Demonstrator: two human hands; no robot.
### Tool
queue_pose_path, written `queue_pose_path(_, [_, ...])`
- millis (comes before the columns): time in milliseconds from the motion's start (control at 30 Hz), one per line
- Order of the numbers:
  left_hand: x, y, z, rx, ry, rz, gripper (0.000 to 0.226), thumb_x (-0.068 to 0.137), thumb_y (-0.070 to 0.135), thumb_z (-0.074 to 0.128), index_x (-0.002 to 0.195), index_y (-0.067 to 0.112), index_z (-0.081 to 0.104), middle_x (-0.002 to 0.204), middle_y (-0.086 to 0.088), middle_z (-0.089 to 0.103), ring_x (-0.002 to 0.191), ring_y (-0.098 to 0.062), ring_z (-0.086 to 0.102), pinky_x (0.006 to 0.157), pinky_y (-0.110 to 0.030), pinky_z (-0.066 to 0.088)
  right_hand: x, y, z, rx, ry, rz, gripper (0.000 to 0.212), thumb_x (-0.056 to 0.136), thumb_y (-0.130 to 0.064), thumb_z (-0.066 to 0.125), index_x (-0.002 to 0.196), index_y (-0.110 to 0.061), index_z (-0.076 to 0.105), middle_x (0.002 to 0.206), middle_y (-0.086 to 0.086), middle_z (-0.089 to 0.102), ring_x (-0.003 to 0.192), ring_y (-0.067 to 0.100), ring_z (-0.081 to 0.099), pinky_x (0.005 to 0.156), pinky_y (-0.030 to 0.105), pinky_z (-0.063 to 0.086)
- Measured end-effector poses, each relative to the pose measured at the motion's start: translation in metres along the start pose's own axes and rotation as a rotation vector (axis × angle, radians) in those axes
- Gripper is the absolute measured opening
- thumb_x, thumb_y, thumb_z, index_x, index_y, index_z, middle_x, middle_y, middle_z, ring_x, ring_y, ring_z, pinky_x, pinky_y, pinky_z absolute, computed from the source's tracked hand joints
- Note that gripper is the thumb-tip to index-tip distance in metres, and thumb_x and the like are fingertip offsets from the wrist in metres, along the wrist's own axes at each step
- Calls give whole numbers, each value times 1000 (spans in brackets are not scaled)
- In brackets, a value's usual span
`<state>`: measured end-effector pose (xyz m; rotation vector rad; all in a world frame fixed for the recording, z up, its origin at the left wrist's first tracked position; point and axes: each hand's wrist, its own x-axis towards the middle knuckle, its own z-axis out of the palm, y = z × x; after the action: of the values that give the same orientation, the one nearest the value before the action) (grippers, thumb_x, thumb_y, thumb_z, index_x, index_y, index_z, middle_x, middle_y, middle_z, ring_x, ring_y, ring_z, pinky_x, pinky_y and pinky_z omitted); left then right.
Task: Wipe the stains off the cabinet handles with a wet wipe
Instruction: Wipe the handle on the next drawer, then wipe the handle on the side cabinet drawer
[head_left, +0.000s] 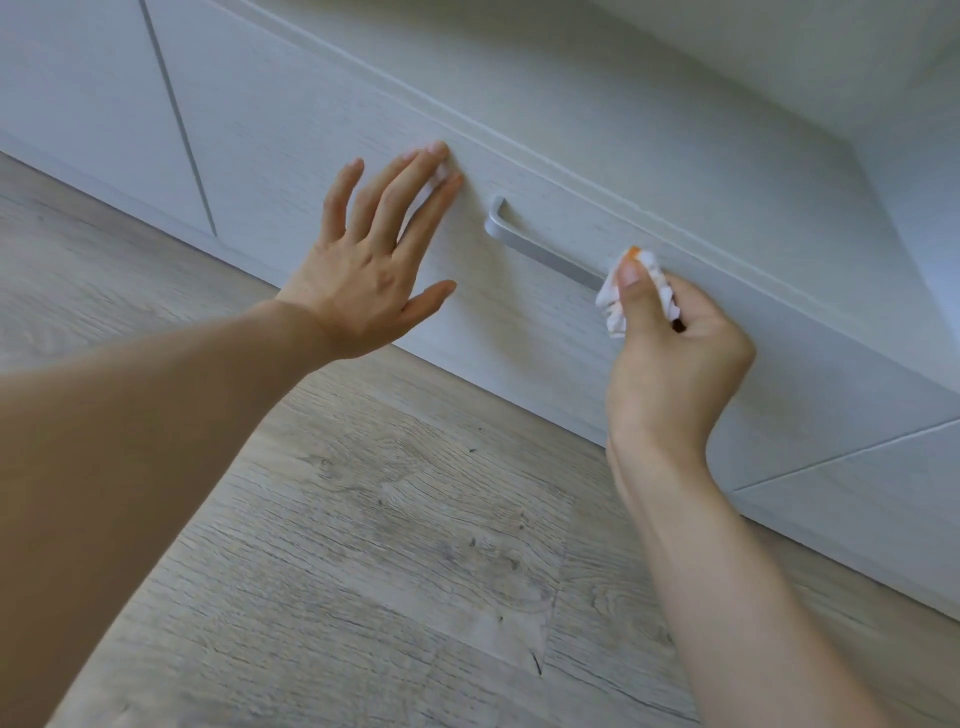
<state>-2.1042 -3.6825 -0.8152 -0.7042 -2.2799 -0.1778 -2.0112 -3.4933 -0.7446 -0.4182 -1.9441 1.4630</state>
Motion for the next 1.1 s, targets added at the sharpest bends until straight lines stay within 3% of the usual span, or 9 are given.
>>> queue_pose_path(100, [2,-5,-10,8,-2,17,70,95,46,39,148,5,18,151,-23,19,139,-33,12,112,-49,6,2,-14,10,27,-60,-49,36,88,-25,66,56,-12,58,63,20,56,58,12,47,56,18,38])
queue_pose_path(200, [3,-16,-25,33,-53,29,68,95,46,39,148,9,18,152,-22,18,139,-33,12,112,-51,8,11,-29,27,26,-102,-82,28,88,-24,65,67,-8,66,65,12,57,62,12,50,58,19,37])
queue_pose_path(300, [9,-29,-49,48,-218,65,68,95,48,35,149,11,16,155,-20,15,140,-33,12,113,-52,7,14,-47,43,-51,-198,-99,31,89,-28,62,63,-12,64,62,1,58,59,11,51,56,19,36])
queue_pose_path(433, [22,-35,-93,31,-477,28,69,95,47,35,150,10,16,157,-13,15,142,-32,16,114,-50,6,16,-78,53,-222,-403,-74,32,88,-31,63,62,-12,65,61,4,62,61,21,57,59,31,43])
queue_pose_path(600, [43,-31,-159,9,-752,-102,67,98,49,26,152,16,5,159,-3,6,144,-23,9,116,-44,1,19,-142,54,-388,-651,31,31,86,-33,65,67,-9,68,62,0,62,58,14,54,54,25,37])
queue_pose_path(800, [103,-52,-263,-23,-994,-232,61,100,49,25,150,16,14,158,-3,11,144,-21,11,117,-42,4,28,-271,63,-436,-873,98,32,88,-33,62,68,-8,68,70,2,66,64,15,58,52,23,39])
queue_pose_path(933, [147,-95,-331,-14,-1025,-271,55,100,47,28,145,15,25,148,-3,34,137,-22,29,116,-41,13,44,-359,91,-492,-998,94,33,87,-32,62,74,-3,67,73,12,64,59,14,48,51,25,34])
queue_pose_path(1100, [183,-170,-392,0,-939,-369,50,100,42,33,142,16,28,145,-1,37,134,-20,32,115,-37,15,57,-445,148,-465,-1017,75,31,85,-27,61,68,-2,66,79,18,66,61,19,51,52,24,34])
